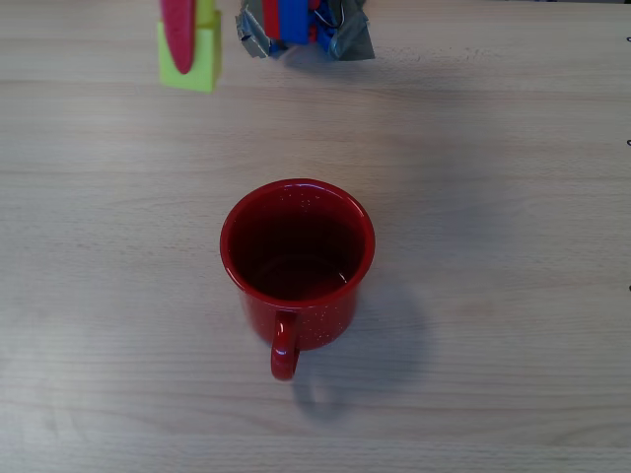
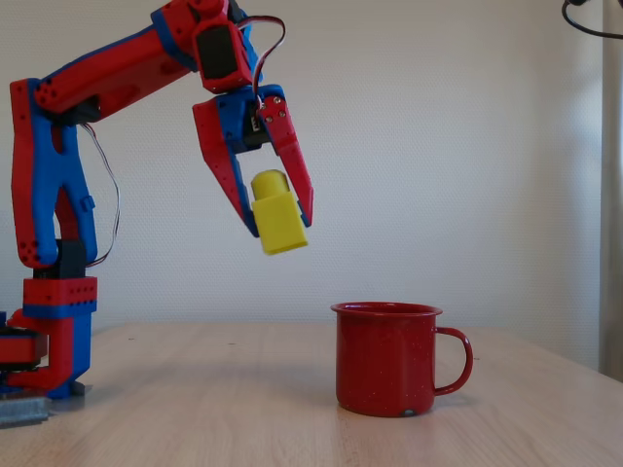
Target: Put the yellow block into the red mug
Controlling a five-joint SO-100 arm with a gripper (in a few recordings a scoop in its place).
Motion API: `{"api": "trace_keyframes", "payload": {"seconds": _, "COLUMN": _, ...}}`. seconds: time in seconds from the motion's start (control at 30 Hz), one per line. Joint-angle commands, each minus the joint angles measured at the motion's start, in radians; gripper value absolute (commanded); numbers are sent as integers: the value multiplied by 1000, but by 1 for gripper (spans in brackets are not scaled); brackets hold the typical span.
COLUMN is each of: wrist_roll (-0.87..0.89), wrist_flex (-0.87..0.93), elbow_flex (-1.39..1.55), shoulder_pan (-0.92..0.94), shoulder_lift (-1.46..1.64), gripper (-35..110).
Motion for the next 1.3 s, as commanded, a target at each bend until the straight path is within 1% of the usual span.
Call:
{"api": "trace_keyframes", "payload": {"seconds": 0.0, "wrist_roll": 25, "wrist_flex": 14, "elbow_flex": -75, "shoulder_pan": -34, "shoulder_lift": 91, "gripper": 0}}
{"api": "trace_keyframes", "payload": {"seconds": 0.2, "wrist_roll": 127, "wrist_flex": -32, "elbow_flex": -107, "shoulder_pan": -170, "shoulder_lift": 83, "gripper": 0}}
{"api": "trace_keyframes", "payload": {"seconds": 0.37, "wrist_roll": 172, "wrist_flex": -55, "elbow_flex": -235, "shoulder_pan": -239, "shoulder_lift": -20, "gripper": 0}}
{"api": "trace_keyframes", "payload": {"seconds": 0.63, "wrist_roll": 184, "wrist_flex": -103, "elbow_flex": -419, "shoulder_pan": -250, "shoulder_lift": -229, "gripper": 0}}
{"api": "trace_keyframes", "payload": {"seconds": 0.87, "wrist_roll": 202, "wrist_flex": -109, "elbow_flex": -560, "shoulder_pan": -261, "shoulder_lift": -399, "gripper": 0}}
{"api": "trace_keyframes", "payload": {"seconds": 1.27, "wrist_roll": 227, "wrist_flex": -106, "elbow_flex": -572, "shoulder_pan": -304, "shoulder_lift": -529, "gripper": 0}}
